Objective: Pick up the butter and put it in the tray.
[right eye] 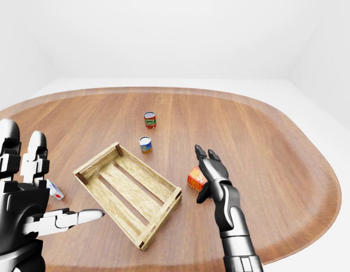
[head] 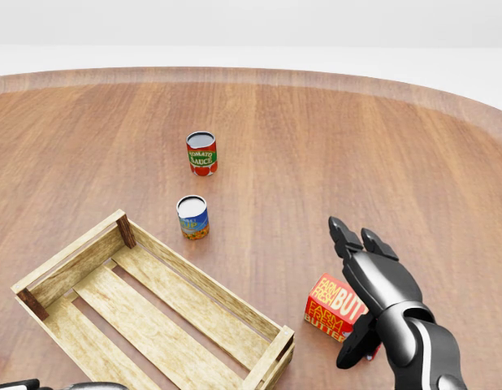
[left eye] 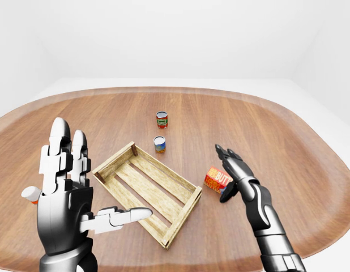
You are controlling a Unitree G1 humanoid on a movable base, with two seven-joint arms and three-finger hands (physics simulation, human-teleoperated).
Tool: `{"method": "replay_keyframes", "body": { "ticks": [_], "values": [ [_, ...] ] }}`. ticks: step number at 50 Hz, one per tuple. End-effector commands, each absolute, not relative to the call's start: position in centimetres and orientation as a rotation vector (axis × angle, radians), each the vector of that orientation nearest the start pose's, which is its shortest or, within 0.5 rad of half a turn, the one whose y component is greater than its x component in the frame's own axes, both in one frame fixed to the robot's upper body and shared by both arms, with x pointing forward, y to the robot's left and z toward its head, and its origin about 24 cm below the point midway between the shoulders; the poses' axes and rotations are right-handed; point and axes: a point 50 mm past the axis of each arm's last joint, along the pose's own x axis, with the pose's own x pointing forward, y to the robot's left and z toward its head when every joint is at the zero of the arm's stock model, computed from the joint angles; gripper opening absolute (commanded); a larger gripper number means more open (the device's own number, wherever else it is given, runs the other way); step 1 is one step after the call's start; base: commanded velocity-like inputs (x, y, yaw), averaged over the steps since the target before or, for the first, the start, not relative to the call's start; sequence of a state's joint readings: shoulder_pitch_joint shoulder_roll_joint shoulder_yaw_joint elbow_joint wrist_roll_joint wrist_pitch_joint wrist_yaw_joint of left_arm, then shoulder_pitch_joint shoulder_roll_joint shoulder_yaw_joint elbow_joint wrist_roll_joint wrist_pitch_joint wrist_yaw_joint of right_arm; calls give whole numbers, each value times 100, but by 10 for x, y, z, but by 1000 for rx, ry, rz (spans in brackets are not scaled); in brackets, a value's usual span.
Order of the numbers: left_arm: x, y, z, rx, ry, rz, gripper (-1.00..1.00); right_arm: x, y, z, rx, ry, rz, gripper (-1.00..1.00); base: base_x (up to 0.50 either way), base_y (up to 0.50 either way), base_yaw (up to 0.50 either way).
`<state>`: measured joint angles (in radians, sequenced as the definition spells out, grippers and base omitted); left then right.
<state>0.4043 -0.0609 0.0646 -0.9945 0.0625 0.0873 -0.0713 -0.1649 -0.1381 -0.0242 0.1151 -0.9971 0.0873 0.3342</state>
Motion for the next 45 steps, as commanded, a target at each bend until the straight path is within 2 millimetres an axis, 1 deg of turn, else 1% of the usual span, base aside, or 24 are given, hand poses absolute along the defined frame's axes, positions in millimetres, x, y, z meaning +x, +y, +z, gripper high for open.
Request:
{"method": "replay_keyframes", "body": {
  "ticks": [1, 17, 26, 30, 40, 45],
  "values": [
    [143, 174, 177, 116, -502, 143, 100, 295, -176, 35, -1129, 244, 220, 100, 0, 0, 0],
    [144, 174, 175, 116, -495, 142, 100, 309, -178, 15, -1148, 314, 223, 100, 0, 0, 0],
    [144, 174, 175, 116, -496, 142, 100, 317, -178, 5, -1113, 352, 212, 100, 0, 0, 0],
    [144, 174, 175, 115, -496, 143, 100, 317, -175, -1, -1100, 370, 219, 100, 0, 0, 0],
    [145, 174, 174, 114, -492, 143, 100, 316, -177, -8, -1075, 395, 209, 100, 0, 0, 0],
    [145, 174, 174, 114, -489, 143, 100, 316, -177, -16, -1060, 427, 207, 100, 0, 0, 0]
  ]
}}
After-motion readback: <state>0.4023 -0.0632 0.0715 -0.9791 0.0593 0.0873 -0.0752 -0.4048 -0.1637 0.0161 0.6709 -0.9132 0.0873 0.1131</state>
